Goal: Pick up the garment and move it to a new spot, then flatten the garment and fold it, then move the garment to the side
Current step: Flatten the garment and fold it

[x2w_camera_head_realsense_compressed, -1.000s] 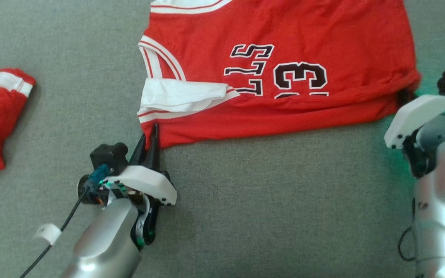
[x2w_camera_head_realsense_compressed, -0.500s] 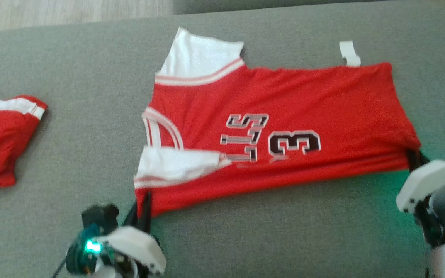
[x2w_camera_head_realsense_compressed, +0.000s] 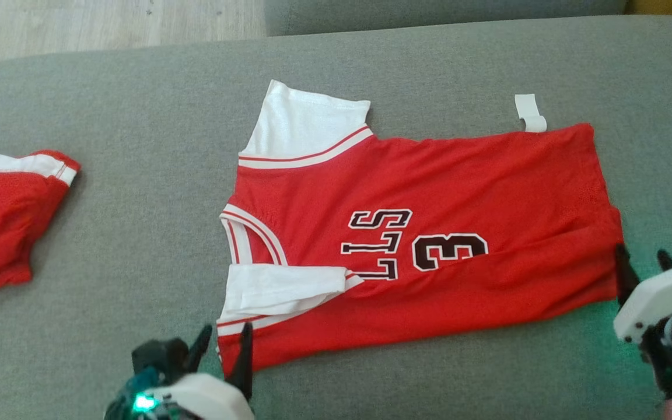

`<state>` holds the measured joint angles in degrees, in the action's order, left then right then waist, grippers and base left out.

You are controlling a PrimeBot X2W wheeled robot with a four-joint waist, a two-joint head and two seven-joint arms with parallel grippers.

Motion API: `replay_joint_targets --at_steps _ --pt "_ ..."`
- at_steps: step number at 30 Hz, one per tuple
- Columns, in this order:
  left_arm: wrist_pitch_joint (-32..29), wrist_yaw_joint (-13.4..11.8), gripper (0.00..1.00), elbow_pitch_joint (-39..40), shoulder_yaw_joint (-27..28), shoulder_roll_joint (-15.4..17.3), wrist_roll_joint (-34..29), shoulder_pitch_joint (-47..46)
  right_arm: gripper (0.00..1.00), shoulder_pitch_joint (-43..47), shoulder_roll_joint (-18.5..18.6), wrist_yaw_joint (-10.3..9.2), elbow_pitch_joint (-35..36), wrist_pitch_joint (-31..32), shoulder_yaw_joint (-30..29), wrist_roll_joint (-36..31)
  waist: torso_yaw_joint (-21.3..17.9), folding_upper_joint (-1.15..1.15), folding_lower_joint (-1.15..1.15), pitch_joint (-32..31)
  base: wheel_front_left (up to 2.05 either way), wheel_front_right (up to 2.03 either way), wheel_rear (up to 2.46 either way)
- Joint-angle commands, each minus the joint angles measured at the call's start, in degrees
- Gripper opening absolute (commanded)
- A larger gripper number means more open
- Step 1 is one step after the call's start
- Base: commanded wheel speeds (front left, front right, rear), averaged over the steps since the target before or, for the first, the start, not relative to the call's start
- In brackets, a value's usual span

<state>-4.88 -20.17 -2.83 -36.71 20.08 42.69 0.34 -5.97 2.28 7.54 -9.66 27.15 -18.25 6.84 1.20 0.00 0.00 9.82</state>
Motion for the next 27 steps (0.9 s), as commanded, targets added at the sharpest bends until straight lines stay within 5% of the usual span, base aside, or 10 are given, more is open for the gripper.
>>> replay_joint_targets --at_steps 1,11,27 --pt "1.1 0.17 1.0 2.47 2.66 0.99 -1.0 -4.41 1.0 -2.52 0.6 -0.05 3.8 -0.99 1.56 0.61 0.01 0.0 0.0 -0.11 0.0 0.0 0.0" --pt "0.38 4.08 1.0 -3.46 3.29 0.4 -4.61 -22.13 1.0 -11.78 0.93 -0.05 8.15 3.31 5.31 -1.94 -0.42 0.0 0.0 3.09 0.0 0.0 0.0" --pt "-6.28 12.73 1.0 -33.41 4.11 -5.01 -4.83 -56.69 1.0 -31.23 2.68 -0.05 3.03 5.02 13.87 0.74 -6.54 0.0 0.0 19.09 0.0 0.0 0.0"
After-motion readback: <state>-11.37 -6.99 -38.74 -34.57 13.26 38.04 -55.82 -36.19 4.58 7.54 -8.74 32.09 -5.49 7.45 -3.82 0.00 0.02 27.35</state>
